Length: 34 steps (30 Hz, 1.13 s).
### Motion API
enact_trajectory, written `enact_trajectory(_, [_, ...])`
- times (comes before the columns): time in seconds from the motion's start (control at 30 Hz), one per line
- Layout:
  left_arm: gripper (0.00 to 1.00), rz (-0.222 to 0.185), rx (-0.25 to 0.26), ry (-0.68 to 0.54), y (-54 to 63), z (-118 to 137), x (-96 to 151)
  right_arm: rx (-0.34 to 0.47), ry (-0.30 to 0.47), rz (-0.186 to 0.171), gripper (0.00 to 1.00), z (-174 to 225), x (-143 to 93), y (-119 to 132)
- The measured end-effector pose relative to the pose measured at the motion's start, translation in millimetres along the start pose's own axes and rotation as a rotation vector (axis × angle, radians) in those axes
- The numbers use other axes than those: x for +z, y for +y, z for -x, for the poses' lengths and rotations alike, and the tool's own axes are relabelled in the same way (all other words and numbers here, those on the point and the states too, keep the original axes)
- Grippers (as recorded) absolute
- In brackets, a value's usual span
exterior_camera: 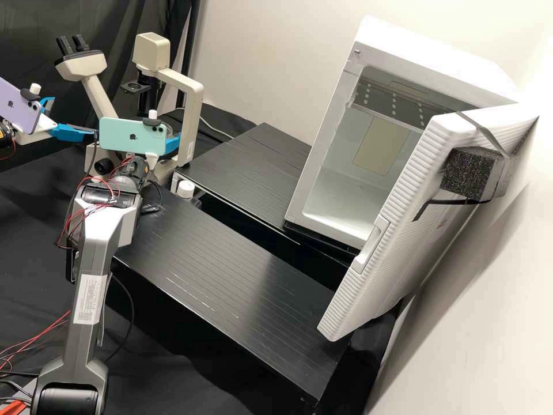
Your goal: Take out the petri dish and place it under the microscope.
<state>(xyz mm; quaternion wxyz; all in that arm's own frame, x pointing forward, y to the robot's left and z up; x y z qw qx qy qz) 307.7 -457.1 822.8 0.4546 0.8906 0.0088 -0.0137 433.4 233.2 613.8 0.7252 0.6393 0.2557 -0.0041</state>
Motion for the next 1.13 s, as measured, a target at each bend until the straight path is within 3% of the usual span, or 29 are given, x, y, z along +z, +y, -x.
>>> enact_trajectory(0.23, [1.00, 0.000, 0.000, 0.000, 0.0, 0, 0, -0.002, 0.060, -0.007, 1.00, 32, -6, 6])
enact_trajectory(0.4, [1.00, 0.000, 0.000, 0.000, 0.0, 0, 0, 0.023, 0.121, 0.023, 1.00, 72, -9, 11])
enact_trajectory(0.57, [1.00, 0.000, 0.000, 0.000, 0.0, 0, 0, 0.169, 0.211, 0.019, 1.00, 127, -12, 29])
enact_trajectory(0.67, [1.00, 0.000, 0.000, 0.000, 0.0, 0, 0, 0.261, 0.246, 0.050, 1.00, 160, -12, 37])
enact_trajectory(0.73, [1.00, 0.000, 0.000, 0.000, 0.0, 0, 0, 0.316, 0.242, 0.094, 1.00, 182, -16, 46])
enact_trajectory(0.77, [1.00, 0.000, 0.000, 0.000, 0.0, 0, 0, 0.329, 0.203, 0.114, 1.00, 196, -13, 46])
enact_trajectory(0.87, [1.00, 0.000, 0.000, 0.000, 0.0, 0, 0, 0.360, 0.166, 0.149, 1.00, 227, -10, 52])
enact_trajectory(1.0, [1.00, 0.000, 0.000, 0.000, 0.0, 0, 0, 0.343, 0.129, 0.151, 1.00, 259, 4, 50])
enact_trajectory(1.13, [1.00, 0.000, 0.000, 0.000, 0.0, 0, 0, 0.331, 0.080, 0.088, 1.00, 279, 23, 49])
